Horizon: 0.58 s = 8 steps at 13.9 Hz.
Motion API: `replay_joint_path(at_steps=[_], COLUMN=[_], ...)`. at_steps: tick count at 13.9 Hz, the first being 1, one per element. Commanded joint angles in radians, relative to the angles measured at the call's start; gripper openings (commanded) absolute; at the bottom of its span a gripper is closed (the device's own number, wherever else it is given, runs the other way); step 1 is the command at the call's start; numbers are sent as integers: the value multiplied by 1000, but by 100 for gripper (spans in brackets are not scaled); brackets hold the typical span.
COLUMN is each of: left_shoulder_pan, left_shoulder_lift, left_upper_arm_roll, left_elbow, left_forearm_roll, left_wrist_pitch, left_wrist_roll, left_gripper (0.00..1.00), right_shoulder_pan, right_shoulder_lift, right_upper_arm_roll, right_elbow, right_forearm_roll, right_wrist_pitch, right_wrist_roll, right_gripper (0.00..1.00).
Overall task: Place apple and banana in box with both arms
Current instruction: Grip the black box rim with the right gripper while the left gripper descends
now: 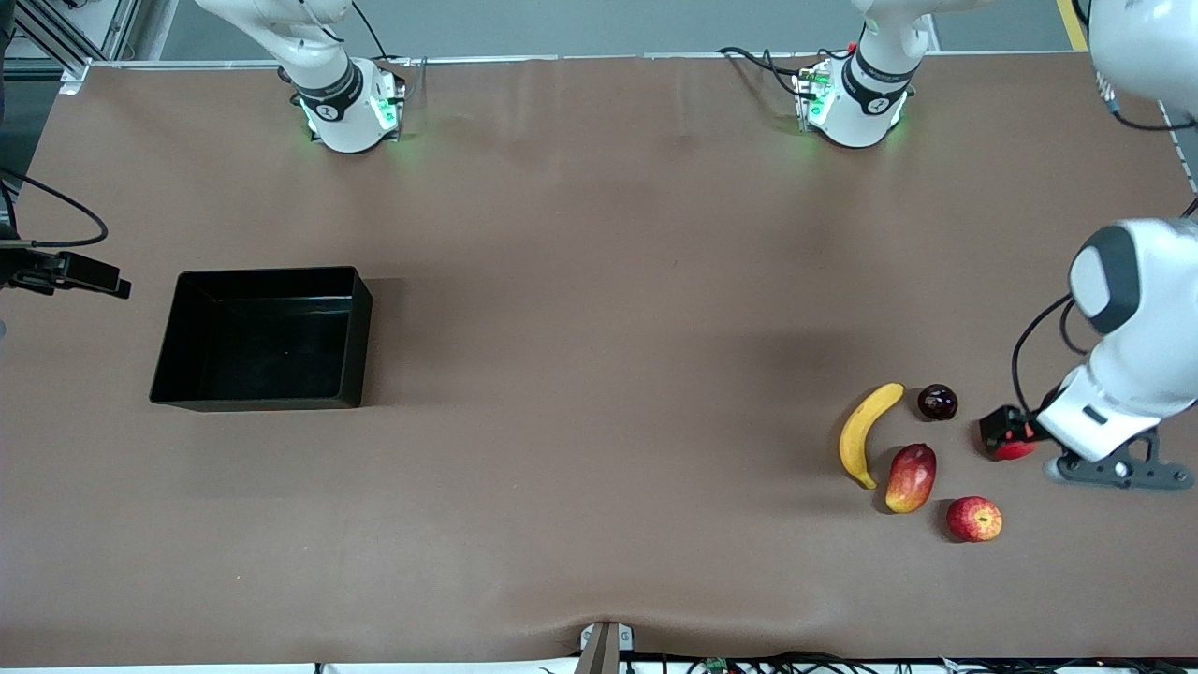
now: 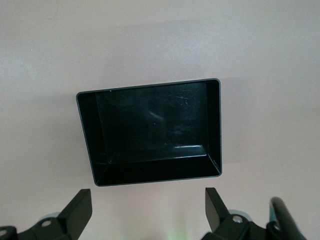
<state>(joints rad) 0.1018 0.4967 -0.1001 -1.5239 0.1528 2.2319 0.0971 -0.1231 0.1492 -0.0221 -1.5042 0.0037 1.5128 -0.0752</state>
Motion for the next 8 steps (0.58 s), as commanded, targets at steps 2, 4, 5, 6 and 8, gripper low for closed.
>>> replay_joint_path(at_steps=[2, 4, 5, 6, 8], left_shoulder_pan=[-2, -2, -2, -1, 1], left_shoulder_lift=[139, 207, 230, 250, 287], left_upper_arm_roll=[23, 36, 40, 54, 63], left_elbow=[123, 174, 180, 182, 186], left_forearm_roll=[17, 16, 16, 16, 16], left_wrist_pitch=[58, 77, 115, 156, 202], left_wrist_roll=[72, 81, 78, 81, 104], left_gripper=[100, 100, 100, 100, 100], right_shoulder_pan=[-32, -44, -59, -69, -114], right_shoulder_lift=[68, 127, 148, 183, 237], right_upper_arm_roll=[10, 10, 10, 10, 11], right_elbow=[25, 25, 24, 16, 6], right_forearm_roll=[-7, -8, -7, -5, 2], right_wrist_pitch=[52, 82, 105, 125, 118], right_wrist_roll=[-3, -5, -5, -6, -5], right_gripper=[100, 100, 100, 100, 100])
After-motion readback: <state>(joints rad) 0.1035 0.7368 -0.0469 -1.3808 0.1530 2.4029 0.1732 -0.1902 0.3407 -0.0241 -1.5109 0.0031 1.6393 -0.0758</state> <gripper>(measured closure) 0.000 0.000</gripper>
